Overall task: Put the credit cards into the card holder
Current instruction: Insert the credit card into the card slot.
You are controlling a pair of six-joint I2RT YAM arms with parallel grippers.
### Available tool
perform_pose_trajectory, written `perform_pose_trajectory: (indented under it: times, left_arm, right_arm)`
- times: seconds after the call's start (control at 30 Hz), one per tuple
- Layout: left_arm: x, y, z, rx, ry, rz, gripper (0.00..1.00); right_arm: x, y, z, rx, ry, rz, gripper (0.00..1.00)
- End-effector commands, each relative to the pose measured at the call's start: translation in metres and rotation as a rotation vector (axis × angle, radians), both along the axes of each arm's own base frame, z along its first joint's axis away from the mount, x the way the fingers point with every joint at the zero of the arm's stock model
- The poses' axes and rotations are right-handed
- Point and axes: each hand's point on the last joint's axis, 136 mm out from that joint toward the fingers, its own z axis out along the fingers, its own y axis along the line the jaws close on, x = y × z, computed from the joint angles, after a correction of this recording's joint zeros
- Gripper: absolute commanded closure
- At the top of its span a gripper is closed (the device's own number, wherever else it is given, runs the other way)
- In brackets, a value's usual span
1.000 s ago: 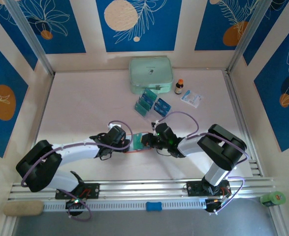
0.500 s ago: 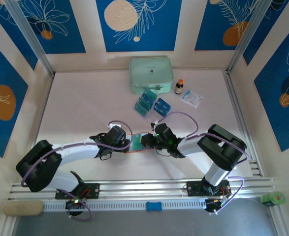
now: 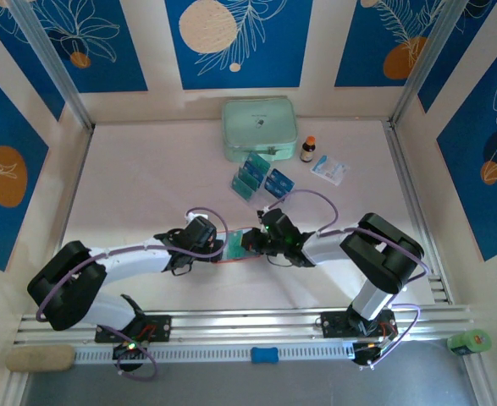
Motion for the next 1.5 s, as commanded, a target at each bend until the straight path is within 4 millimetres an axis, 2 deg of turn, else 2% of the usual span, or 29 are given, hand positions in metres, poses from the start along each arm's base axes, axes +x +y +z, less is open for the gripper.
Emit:
perform_pose_trajectory:
  times: [0.0, 0.17, 0.73, 1.27, 1.33, 1.47]
  left_arm:
    - [-0.002, 0.005, -0.001, 0.016, -0.003, 0.009, 0.0]
    - [-0.002, 0.005, 0.0, 0.013, -0.005, 0.01, 0.0]
    - [-0.002, 0.014, 0.003, 0.033, -0.022, 0.035, 0.0]
    - [-0.003, 0.013, -0.004, 0.035, -0.01, 0.034, 0.0]
    - [-0.003, 0.013, -0.004, 0.035, -0.012, 0.034, 0.0]
    - [-0.001, 0.013, 0.0, 0.031, -0.018, 0.041, 0.0]
  right_arm:
    - [-0.013, -0.005, -0.022, -0.07, 0.082, 0.024, 1.0]
    - [-0.014, -0.002, -0.024, -0.072, 0.098, 0.036, 1.0]
    - [-0.008, -0.015, -0.013, -0.082, 0.095, 0.004, 1.0]
    - [-0.015, 0.005, -0.022, -0.088, 0.155, 0.08, 1.0]
    - [-0.016, 0.005, -0.022, -0.09, 0.158, 0.088, 0.95]
    - [-0.015, 0.0, -0.013, -0.092, 0.145, 0.096, 0.74]
